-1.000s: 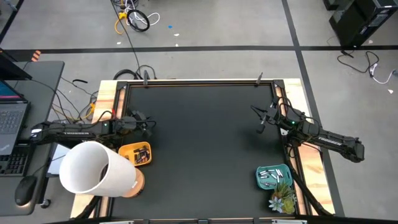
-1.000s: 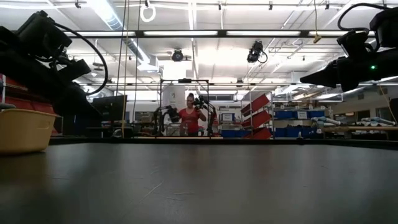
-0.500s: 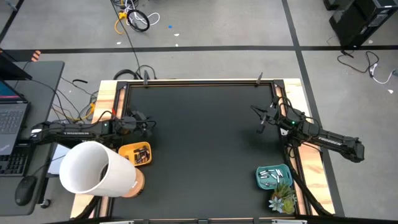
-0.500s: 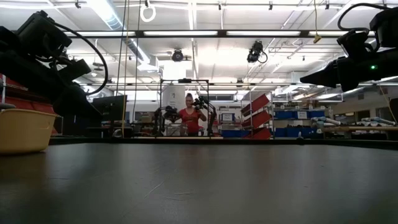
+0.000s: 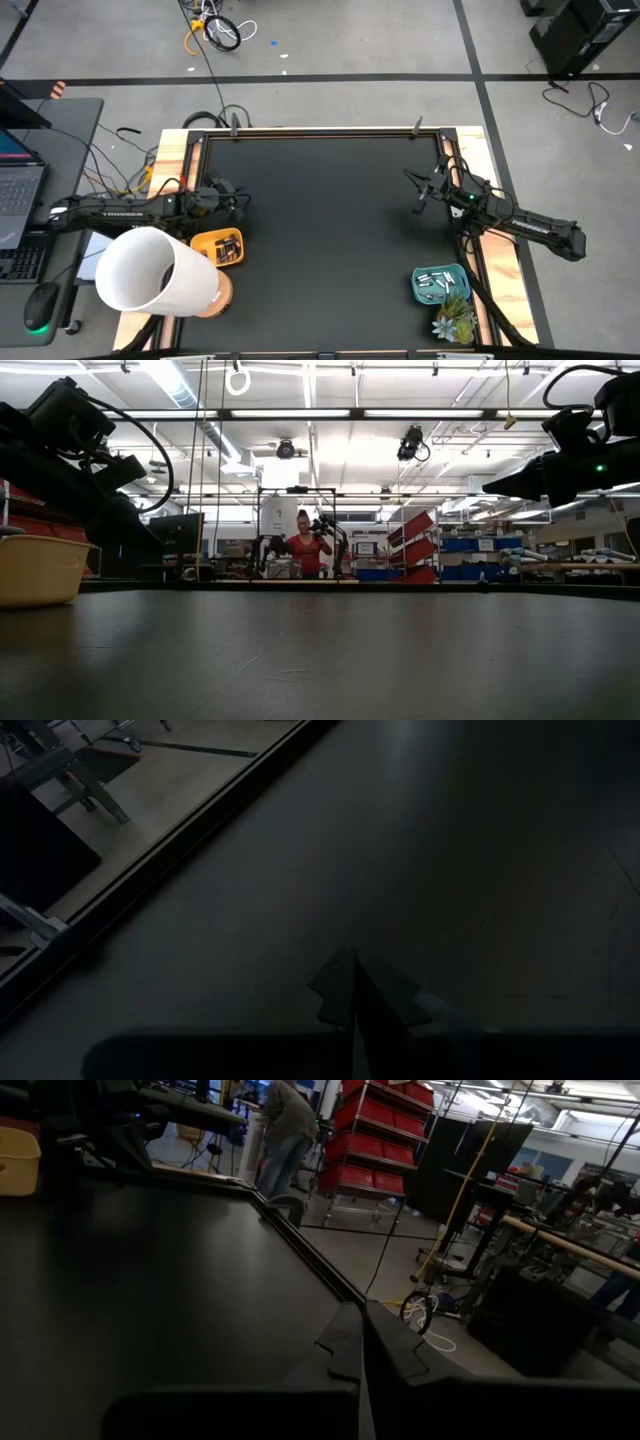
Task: Sort batteries
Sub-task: Return to Home Position
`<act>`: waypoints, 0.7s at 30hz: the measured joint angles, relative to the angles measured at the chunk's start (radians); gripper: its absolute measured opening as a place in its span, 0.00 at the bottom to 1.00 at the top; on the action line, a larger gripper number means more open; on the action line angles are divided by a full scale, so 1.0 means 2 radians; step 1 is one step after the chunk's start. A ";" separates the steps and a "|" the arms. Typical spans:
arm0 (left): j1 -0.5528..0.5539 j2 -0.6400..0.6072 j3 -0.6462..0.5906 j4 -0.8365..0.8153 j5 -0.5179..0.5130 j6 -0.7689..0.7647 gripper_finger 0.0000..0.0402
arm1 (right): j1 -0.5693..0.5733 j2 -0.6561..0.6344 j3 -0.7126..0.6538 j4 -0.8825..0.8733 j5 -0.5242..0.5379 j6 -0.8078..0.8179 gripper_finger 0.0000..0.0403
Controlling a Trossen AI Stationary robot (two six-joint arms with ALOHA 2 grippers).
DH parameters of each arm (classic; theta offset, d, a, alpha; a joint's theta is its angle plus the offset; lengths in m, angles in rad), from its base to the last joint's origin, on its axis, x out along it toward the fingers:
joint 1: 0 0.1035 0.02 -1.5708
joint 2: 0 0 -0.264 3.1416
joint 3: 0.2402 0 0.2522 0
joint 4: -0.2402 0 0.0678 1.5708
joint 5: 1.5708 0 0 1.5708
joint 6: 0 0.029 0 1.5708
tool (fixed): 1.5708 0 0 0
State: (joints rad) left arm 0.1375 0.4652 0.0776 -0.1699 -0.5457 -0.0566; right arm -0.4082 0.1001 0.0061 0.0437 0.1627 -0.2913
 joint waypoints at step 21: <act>0.000 0.000 0.000 0.000 0.000 0.000 0.05 | 0.000 0.000 0.000 0.000 0.000 0.000 0.01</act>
State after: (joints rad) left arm 0.1375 0.4652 0.0776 -0.1699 -0.5457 -0.0570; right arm -0.4080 0.1001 0.0062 0.0438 0.1627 -0.2913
